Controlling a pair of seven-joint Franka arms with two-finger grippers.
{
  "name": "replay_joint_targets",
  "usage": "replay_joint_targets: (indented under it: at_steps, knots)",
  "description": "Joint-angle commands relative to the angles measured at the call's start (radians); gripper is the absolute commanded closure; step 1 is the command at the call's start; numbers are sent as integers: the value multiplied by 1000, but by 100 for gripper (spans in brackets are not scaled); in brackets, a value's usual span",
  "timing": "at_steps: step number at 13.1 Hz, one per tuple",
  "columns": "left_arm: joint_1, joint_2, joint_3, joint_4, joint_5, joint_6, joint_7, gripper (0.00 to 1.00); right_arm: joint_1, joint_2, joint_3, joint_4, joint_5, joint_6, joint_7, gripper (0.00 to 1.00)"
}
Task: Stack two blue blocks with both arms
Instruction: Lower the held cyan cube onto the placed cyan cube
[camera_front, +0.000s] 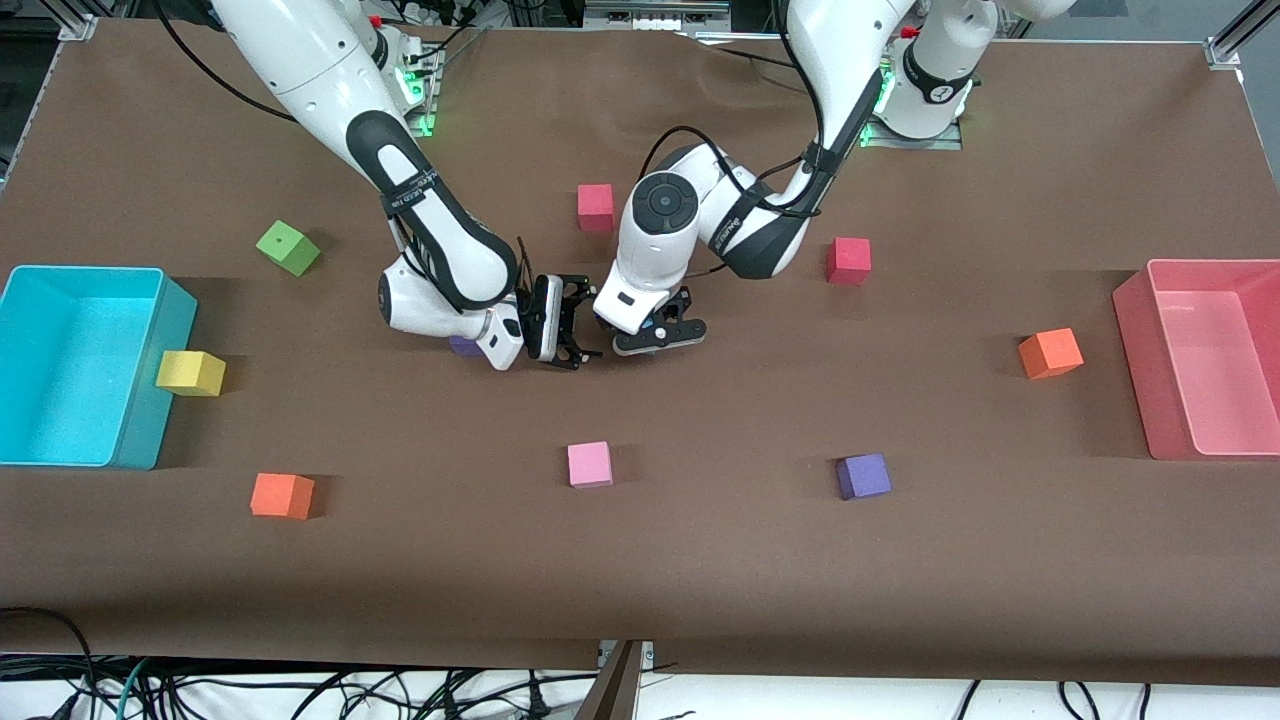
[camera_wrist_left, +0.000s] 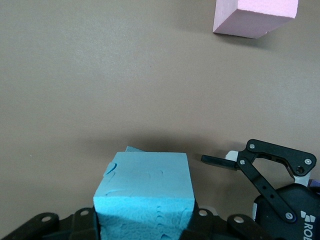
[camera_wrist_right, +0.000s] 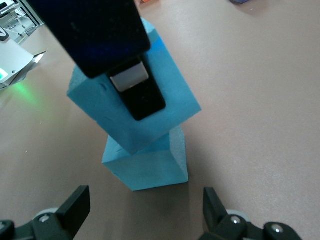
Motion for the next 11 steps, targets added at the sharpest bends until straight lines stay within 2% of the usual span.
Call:
replay_joint_targets:
  at_steps: [1,11]
  knots:
    - [-23,17,15,22,38,-4,-12,100,-14,9,14,8,20,-5,-17,0]
    - [-29,10,15,-18,63,-17,-16,100,-14,8,14,8,20,-5,-17,0]
